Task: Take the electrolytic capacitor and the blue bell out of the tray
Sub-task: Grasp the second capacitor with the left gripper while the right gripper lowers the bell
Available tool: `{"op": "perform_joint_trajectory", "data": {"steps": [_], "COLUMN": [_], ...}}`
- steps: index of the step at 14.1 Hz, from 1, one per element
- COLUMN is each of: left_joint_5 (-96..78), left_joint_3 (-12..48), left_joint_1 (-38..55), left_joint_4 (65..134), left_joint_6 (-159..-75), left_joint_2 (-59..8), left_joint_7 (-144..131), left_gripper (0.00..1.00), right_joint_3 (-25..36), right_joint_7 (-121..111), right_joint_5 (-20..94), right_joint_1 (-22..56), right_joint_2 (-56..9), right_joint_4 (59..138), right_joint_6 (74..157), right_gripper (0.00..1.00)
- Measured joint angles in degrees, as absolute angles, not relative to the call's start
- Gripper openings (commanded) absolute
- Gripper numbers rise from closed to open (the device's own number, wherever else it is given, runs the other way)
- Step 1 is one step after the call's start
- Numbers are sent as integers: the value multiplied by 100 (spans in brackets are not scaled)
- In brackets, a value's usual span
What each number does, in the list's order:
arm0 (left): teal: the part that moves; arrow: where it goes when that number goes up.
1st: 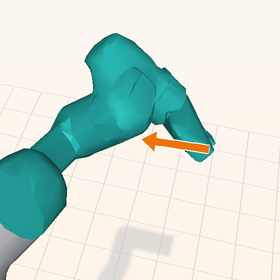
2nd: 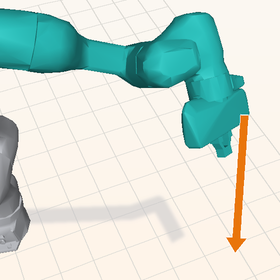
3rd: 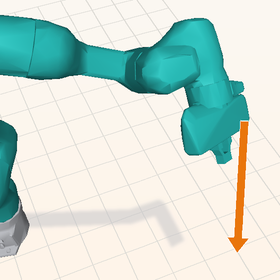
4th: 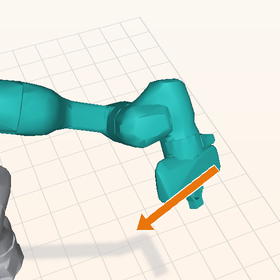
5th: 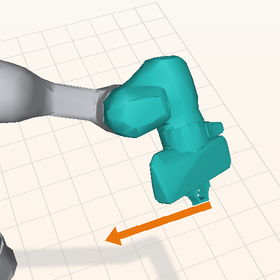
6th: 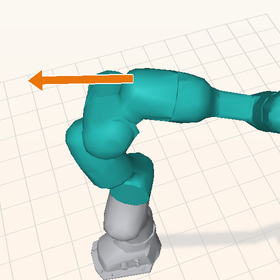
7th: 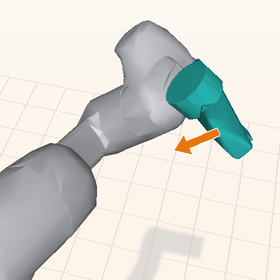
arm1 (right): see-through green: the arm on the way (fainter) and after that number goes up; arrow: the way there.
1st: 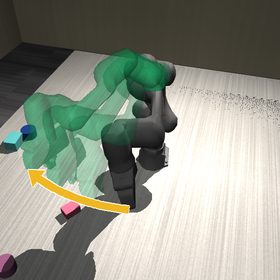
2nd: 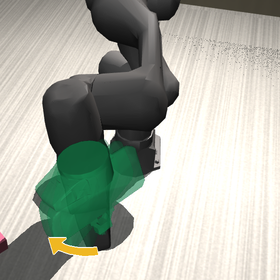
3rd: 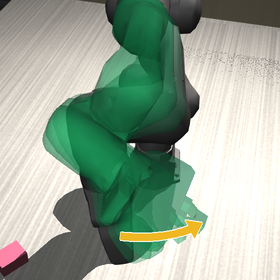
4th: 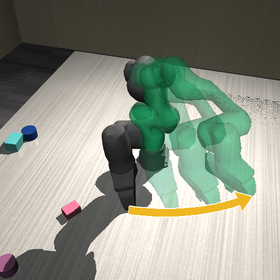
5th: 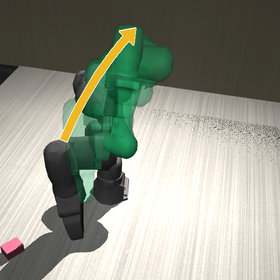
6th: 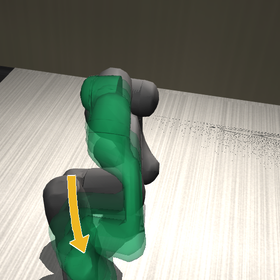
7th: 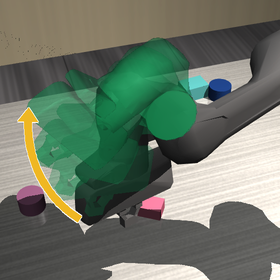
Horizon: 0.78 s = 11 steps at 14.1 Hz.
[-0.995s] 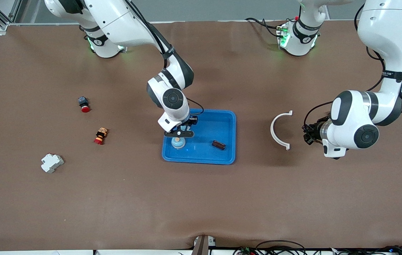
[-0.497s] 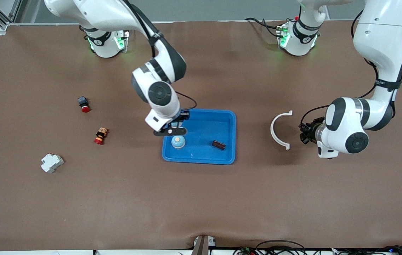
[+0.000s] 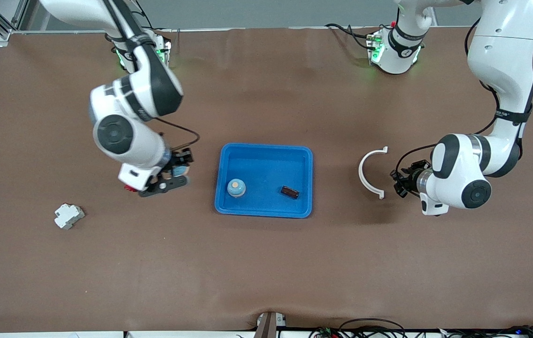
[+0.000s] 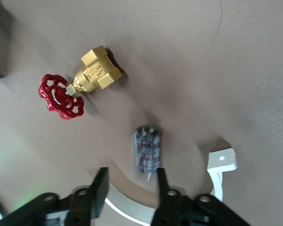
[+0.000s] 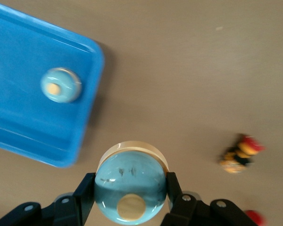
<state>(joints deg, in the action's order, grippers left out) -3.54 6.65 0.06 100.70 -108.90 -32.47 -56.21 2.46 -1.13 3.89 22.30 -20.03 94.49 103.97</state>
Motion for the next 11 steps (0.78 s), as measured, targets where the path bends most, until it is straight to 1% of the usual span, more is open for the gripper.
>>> {"op": "perform_joint_trajectory", "data": {"steps": [5,8,11], "left_joint_5": [-376,-444,-567], "left_joint_3": [702,726,800], "left_joint_1": [25,77,226], "left_joint_4": [9917,9383,8975], "left_joint_6": [-10867,-10476,-10312], "left_joint_2": [-3262,-3261,-3263], "left_joint_7": [-5663,-5638,-5589], "left_gripper": [100,100,100], "right_joint_3": [265,264,263], "right_joint_7": [-2474,-3420,-4114], "right_joint_5": [227,4,-81], "right_joint_1": [1048,598,319], "right_joint_2": [-1997,-2023,-2093], "right_joint_4": [9412,9428,9536], "right_joint_6": [10317,10437,10808], "right_gripper": [20,20,20]}}
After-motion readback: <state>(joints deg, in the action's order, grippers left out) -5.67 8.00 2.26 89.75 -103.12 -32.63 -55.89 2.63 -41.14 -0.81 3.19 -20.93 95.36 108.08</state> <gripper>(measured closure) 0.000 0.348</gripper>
